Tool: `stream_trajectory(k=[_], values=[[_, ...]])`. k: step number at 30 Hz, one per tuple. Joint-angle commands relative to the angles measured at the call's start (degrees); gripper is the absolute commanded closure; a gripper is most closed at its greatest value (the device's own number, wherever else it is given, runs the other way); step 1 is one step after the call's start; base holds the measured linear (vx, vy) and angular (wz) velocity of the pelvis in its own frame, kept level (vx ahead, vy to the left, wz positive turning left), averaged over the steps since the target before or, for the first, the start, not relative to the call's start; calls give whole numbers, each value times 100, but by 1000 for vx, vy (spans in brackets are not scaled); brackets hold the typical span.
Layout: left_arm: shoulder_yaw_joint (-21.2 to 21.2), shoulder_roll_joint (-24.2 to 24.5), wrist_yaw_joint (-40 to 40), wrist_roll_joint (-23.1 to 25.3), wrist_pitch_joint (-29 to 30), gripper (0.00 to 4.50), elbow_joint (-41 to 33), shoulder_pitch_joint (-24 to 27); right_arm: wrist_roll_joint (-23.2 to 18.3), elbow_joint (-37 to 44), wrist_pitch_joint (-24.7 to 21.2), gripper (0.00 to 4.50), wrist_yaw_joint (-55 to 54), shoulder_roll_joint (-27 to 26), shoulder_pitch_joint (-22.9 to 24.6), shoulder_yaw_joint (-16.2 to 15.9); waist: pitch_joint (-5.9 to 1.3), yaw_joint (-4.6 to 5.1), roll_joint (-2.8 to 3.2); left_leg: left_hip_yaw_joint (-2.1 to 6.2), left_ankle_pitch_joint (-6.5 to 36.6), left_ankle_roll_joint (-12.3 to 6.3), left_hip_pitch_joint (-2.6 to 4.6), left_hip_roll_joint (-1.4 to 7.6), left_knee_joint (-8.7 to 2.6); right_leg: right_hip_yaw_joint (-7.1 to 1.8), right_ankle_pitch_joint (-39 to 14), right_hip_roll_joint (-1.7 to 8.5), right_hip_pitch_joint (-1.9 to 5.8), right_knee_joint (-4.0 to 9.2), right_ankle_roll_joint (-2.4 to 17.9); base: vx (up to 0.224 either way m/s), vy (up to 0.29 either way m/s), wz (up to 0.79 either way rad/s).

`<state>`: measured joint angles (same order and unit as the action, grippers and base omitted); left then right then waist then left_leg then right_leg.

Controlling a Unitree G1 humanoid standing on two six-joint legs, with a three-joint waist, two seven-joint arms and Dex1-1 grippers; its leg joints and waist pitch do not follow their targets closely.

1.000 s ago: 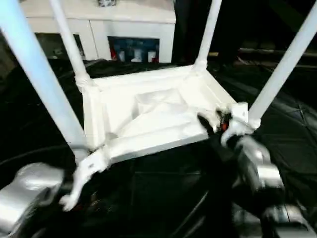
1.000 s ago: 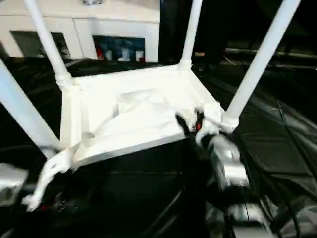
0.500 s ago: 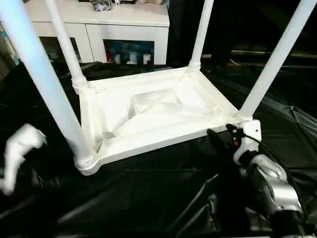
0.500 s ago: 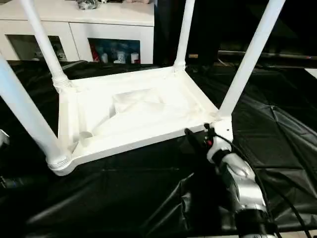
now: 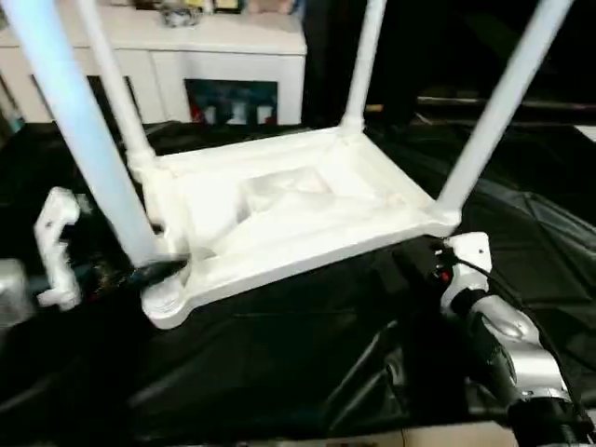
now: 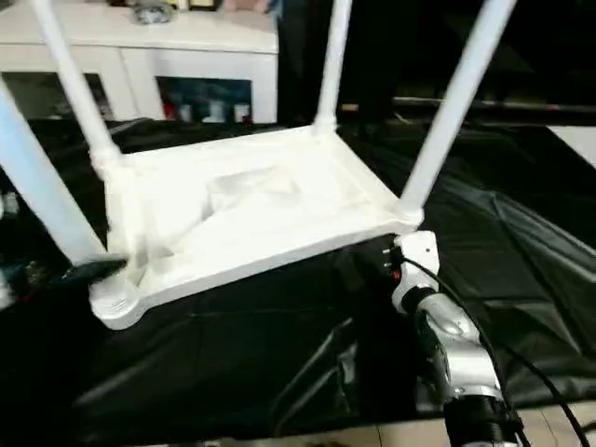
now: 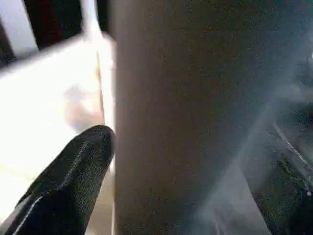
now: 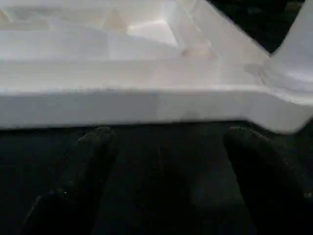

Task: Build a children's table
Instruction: Rotate table base

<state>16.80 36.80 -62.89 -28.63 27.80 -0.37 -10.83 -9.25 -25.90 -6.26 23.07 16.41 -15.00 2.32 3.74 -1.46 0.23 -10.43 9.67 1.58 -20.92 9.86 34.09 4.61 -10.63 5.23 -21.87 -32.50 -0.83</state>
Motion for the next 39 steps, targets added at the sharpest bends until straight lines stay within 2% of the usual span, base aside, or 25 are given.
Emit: stream_trajectory(k=[1, 2, 3, 4, 5, 6, 7, 8, 9, 10, 11, 12, 13, 14, 17, 18, 20, 21, 23, 26, 28, 31, 32, 33, 39], values=[[-62, -167, 97, -330, 225, 7, -165, -107, 145, -187, -58, 63, 30, -32, -187, -102, -215, 62, 139, 264, 4708, 698, 229, 321, -730, 21, -3364, 187, 76, 479, 508, 0, 0, 0], [-66, -185, 97, -352, 248, 7, -181, -109, 149, -201, -57, 63, 29, -37, -198, -105, -211, 49, 193, 231, 4950, 740, 82, 390, -930, 77, -2942, 123, 249, 211, 581, -72, 5, -12], [-136, -324, 98, -510, 412, 7, -320, -122, 171, -328, -39, 63, 28, -79, -303, -118, -195, -118, 215, 65, 5245, 736, -249, 507, -1349, 103, -2173, -51, 542, -548, 592, -90, -34, 5], [-209, -396, 96, -583, 476, 7, -421, -123, 148, -421, -20, 63, 50, -117, -380, -111, -235, -315, 191, -51, 5162, 691, -371, 521, -1404, 8, -1685, -52, 629, -841, 544, -90, -34, 5], [-284, -467, 84, -694, 592, 7, -528, -133, 148, -539, 3, 63, 55, -147, -468, -110, -293, -230, -110, -288, 4190, 528, 116, 319, -1037, -311, -2464, 10, 136, -495, 394, 12, -116, 16], [-374, -543, 85, -805, 721, 7, -656, -141, 158, -675, 46, 63, 84, -174, -565, -124, -213, -262, -323, -48, 2401, 329, 735, 24, 541, -563, -5861, 729, -677, 895, 47, 45, -113, 4], [-532, -583, 46, -920, 813, 7, -811, -138, 173, -832, 83, 63, 117, -206, -675, -153, -181, -265, -275, 118, 1425, 149, 524, 20, 621, -854, -6374, 866, -571, 948, 120, 45, -113, 4], [-690, -615, 3, -1052, 950, 7, -971, -138, 213, -985, 125, 63, 128, -227, -781, -190, -235, -347, -185, 394, 733, 58, -83, 30, 271, -865, -5505, 859, 157, 510, 372, 73, -30, -9], [-851, -662, -17, -1177, 1102, 7, -1124, -155, 266, -1147, 163, 63, 123, -246, -899, -230, -294, -427, -80, 297, 1149, 239, 212, 221, -201, -568, -3602, 303, -91, 222, 682, 0, 0, 0], [-895, -667, -32, -1194, 1131, 7, -1167, -159, 269, -1186, 171, 63, 128, -254, -930, -234, -404, -374, -33, 221, 1287, 307, 403, 276, -264, -471, -2333, 104, -152, 39, 951, 0, 0, 0], [-1010, -686, -61, -1237, 1208, 7, -1286, -175, 271, -1310, 203, 63, 148, -278, -1026, -248, -374, -258, -21, 150, 1276, 266, 273, 250, -333, -424, -706, 24, -37, -72, 1433, -52, -48, 26], [-1091, -719, -63, -1298, 1289, 7, -1371, -198, 280, -1403, 231, 63, 164, -292, -1105, -262, -341, -232, -44, 102, 1773, 180, 209, 252, -391, -419, -1072, 58, 32, 28, 1496, 0, 0, 0], [-1226, -789, -81, -1379, 1364, 7, -1485, -245, 316, -1541, 230, 63, 205, -313, -1234, -308, -311, -203, -96, 95, 2068, 188, 190, 230, -377, -425, -1572, 76, 28, 75, 1411, 0, 0, 0], [-1337, -884, -49, -1420, 1416, 7, -1586, -300, 351, -1653, 241, 63, 236, -329, -1327, -332, -294, -183, -68, 113, 2417, 273, 213, 208, -369, -430, -2378, 135, -2, 163, 1221, 0, 0, 0], [-1629, -1238, 91, -1367, 1393, 7, -1673, -551, 431, -1913, 349, 63, 331, -378, -1537, -397, -306, -126, -128, 148, 2267, 310, 153, 236, -391, -433, -2712, 198, 27, 214, 966, 0, 0, 0], [-1774, -1394, 168, -1348, 1366, 7, -1636, -693, 448, -2016, 408, 63, 370, -411, -1623, -416, -305, -105, -159, 145, 2124, 307, 90, 229, -395, -433, -2689, 213, 68, 228, 915, 0, 0, 0], [-1903, -1504, 220, -1342, 1343, 7, -1585, -808, 459, -2092, 452, 63, 409, -440, -1689, -429, -298, -76, -189, 144, 2098, 300, 77, 224, -391, -442, -2790, 222, 55, 238, 843, 0, 0, 0], [-1983, -1586, 240, -1292, 1301, 7, -1527, -883, 472, -2105, 457, 63, 431, -455, -1710, -446, -307, -32, -197, 170, 2006, 298, 19, 221, -397, -427, -2844, 234, 107, 223, 787, 0, 0, 0], [-2197, -1781, 272, -1158, 1202, 7, -1382, -1079, 496, -2152, 494, 63, 488, -500, -1764, -481, -308, -2, -212, 171, 1894, 274, -11, 215, -383, -421, -2976, 239, 103, 245, 693, 0, 0, 0], [-2470, -2118, 287, -1009, 1122, 7, -1147, -1385, 522, -2258, 563, 63, 581, -576, -1854, -540, -342, 11, -206, 131, 1682, 216, 31, 218, -348, -443, -2525, 210, 70, 227, 857, 0, 0, 0], [-2640, -2317, 265, -952, 1098, 7, -1028, -1510, 539, -2305, 587, 63, 681, -622, -1887, -561, -356, 31, -182, 135, 1507, 190, -17, 225, -354, -444, -2107, 209, 122, 167, 1025, 0, 0, 0], [-2855, -2569, 308, -905, 1040, 7, -898, -1613, 571, -2368, 644, 63, 786, -678, -1917, -572, -382, 66, -213, 120, 1333, 105, -38, 219, -326, -444, -1603, 208, 161, 127, 1274, 0, 0, 0], [-2905, -2622, 332, -873, 997, 7, -862, -1629, 573, -2373, 638, 63, 800, -691, -1919, -577, -391, 67, -176, 118, 1201, 63, -49, 220, -314, -442, -1390, 219, 178, 110, 1350, 0, 0, 0], [-2973, -2674, 365, -828, 930, 7, -808, -1653, 573, -2391, 647, 63, 817, -707, -1928, -588, -393, 85, -201, 99, 1139, -2, -42, 214, -294, -444, -1254, 205, 169, 120, 1398, 0, 0, 0], [-3317, -3041, 883, 171, 95, 7, 23, -1930, 575, -2415, 719, 63, 1067, -852, -1975, -683, -405, 89, -195, 104, 1012, -137, -46, 234, -288, -428, -1155, 221, 206, 122, 1488, 0, 0, 0]])
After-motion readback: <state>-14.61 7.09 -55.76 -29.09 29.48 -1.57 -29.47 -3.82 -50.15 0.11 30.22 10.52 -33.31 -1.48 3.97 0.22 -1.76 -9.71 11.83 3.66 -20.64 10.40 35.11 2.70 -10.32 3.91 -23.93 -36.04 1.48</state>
